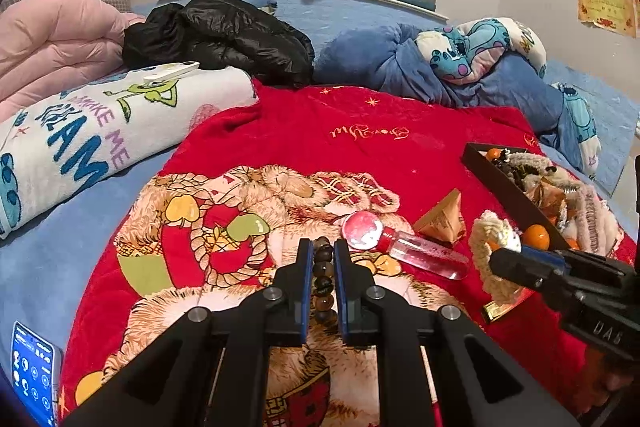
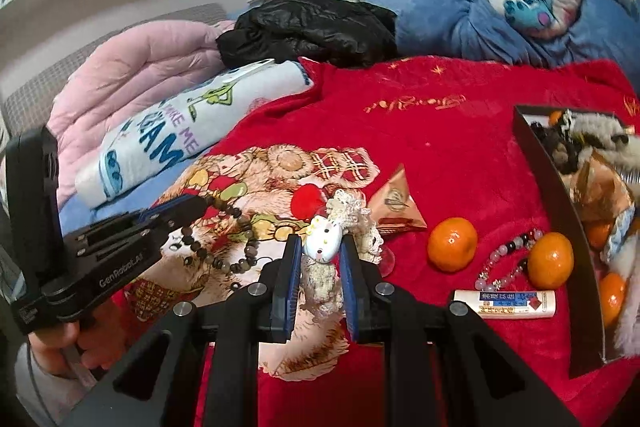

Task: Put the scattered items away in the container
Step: 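Carry the bead bracelet in the left tool while the right tool carries the scrunchie toward the tray, then open the left tool over the tray releasing the bracelet while the right tool releases the scrunchie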

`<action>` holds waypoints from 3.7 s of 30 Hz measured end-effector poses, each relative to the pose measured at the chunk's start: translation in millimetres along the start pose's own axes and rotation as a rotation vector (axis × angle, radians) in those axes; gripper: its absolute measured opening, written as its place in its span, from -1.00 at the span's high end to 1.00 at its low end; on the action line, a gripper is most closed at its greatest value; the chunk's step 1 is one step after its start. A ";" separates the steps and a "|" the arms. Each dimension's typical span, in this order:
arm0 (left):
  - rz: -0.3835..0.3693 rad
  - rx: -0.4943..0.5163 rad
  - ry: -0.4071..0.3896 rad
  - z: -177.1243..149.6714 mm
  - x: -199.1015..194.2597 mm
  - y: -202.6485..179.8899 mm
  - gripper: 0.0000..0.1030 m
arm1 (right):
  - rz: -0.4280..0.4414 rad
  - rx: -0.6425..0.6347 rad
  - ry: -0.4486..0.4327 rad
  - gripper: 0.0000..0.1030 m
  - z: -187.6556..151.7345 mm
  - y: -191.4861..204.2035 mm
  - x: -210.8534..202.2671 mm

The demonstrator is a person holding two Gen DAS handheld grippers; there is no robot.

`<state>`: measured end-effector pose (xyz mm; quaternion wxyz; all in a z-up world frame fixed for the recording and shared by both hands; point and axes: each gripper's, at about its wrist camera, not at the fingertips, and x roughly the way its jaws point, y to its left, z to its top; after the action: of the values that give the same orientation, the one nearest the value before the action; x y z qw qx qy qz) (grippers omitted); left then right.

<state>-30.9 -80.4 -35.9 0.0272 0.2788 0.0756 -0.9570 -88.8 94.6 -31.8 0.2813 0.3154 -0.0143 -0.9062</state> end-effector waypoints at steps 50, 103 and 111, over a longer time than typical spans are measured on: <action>-0.114 -0.044 0.062 17.6 -30.9 -24.5 0.79 | -0.031 0.123 0.186 0.74 -25.8 -30.8 32.6; -0.463 0.109 -0.016 18.6 -80.0 -247.4 0.78 | -0.319 0.358 -0.244 0.75 -22.1 -176.5 -194.3; -0.499 0.146 -0.049 38.5 -81.6 -274.5 0.78 | -0.312 0.369 -0.299 0.75 -6.9 -176.3 -202.9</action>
<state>-8.4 185.2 75.7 -0.2278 0.2297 0.0723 -0.9435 -42.6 349.3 41.2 0.0713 0.2227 -0.1715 -0.9570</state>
